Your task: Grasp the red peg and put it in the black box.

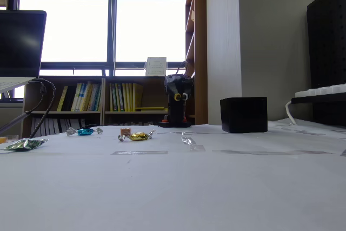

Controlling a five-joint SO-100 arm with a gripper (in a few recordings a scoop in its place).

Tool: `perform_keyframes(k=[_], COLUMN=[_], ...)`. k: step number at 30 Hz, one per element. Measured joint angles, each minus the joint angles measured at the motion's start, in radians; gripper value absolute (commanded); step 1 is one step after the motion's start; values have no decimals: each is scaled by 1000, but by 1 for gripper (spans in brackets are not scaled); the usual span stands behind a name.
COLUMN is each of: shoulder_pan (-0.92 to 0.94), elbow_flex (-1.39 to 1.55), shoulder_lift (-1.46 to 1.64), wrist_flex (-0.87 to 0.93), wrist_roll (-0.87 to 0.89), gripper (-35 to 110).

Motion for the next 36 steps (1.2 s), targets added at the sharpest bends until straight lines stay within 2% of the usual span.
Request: perform_keyframes(k=[11, 15, 21, 36], shoulder_pan=[-17, -17, 0, 43], elbow_flex=[0, 0, 0, 0], shoulder_lift=[-158, -160, -164, -164], wrist_flex=[509, 704, 715, 715], wrist_roll=[-5, 133, 354, 313], gripper=[0, 0, 0, 0])
